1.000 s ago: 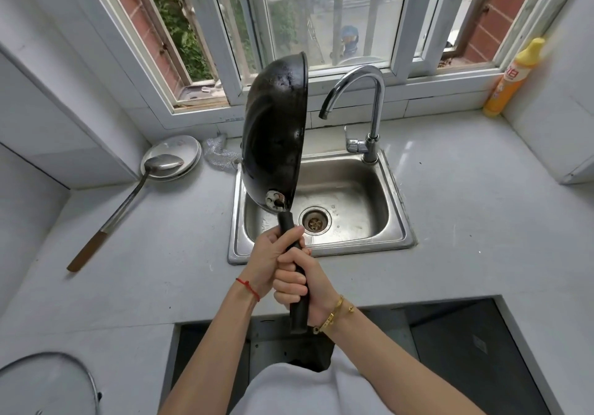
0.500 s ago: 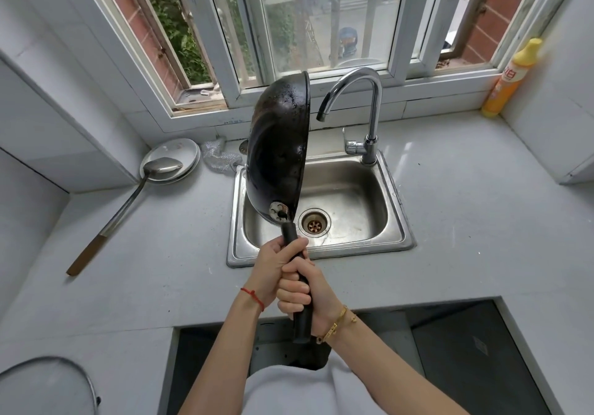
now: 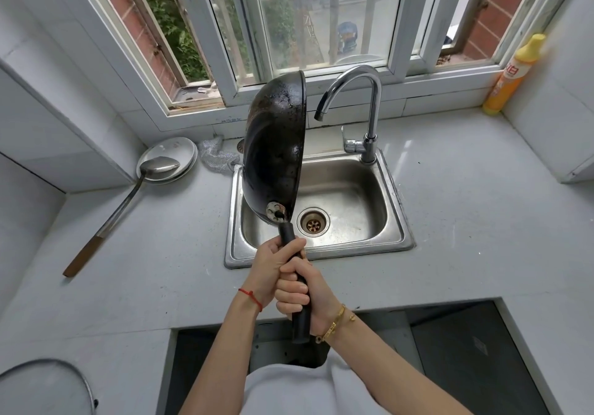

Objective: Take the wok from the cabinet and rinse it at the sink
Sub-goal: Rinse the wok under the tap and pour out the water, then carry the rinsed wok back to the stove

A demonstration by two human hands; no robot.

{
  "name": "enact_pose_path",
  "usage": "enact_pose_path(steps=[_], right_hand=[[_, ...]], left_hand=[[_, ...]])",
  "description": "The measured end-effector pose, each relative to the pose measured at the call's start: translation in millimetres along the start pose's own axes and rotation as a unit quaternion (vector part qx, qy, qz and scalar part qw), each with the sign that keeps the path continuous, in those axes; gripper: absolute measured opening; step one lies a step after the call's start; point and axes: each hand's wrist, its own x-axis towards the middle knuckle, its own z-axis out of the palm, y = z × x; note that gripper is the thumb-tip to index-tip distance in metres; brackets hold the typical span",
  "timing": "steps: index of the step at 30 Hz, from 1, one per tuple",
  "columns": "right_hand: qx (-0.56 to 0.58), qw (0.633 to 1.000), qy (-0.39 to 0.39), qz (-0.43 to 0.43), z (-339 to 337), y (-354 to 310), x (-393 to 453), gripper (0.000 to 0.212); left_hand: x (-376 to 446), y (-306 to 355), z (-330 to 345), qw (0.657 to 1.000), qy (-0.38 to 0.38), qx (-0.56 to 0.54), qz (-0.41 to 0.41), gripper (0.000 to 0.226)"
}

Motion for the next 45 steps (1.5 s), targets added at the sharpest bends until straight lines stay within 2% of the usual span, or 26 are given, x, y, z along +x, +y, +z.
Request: enact_pose_path(steps=[25, 28, 33, 37, 40, 45], right_hand=[[0.009, 1.0, 0.024, 0.016, 3.8, 3.2, -5.0, 0.054], [-0.021, 0.999, 0.044, 0.016, 3.6, 2.6, -5.6, 0.054], [-0.118, 0.988, 0.098, 0.008, 1.6, -3.6, -9.9, 0.053], [-0.237, 0.96, 0.14, -0.048, 3.2, -9.6, -16.4, 0.036], [-0.338, 0.921, 0.175, -0.084, 3.3, -9.5, -20.6, 0.025], [-0.471, 0.846, 0.216, -0.127, -2.9, -2.1, -19.1, 0.023]], left_hand=[[-3.5, -4.4, -3.2, 1.0, 0.026, 0.0, -0.015, 0.033], [-5.7, -4.7, -2.1, 1.0, 0.023, -0.011, -0.016, 0.033], [-9.7, 0.3, 7.0, 0.998, 0.01, -0.064, -0.022, 0.022], [-11.4, 1.5, 9.8, 0.995, -0.003, -0.094, -0.025, 0.033], [-12.9, 0.6, 8.9, 0.992, -0.007, -0.122, -0.035, 0.036], [-18.2, -6.5, 10.8, 0.987, 0.013, -0.158, -0.035, 0.034]])
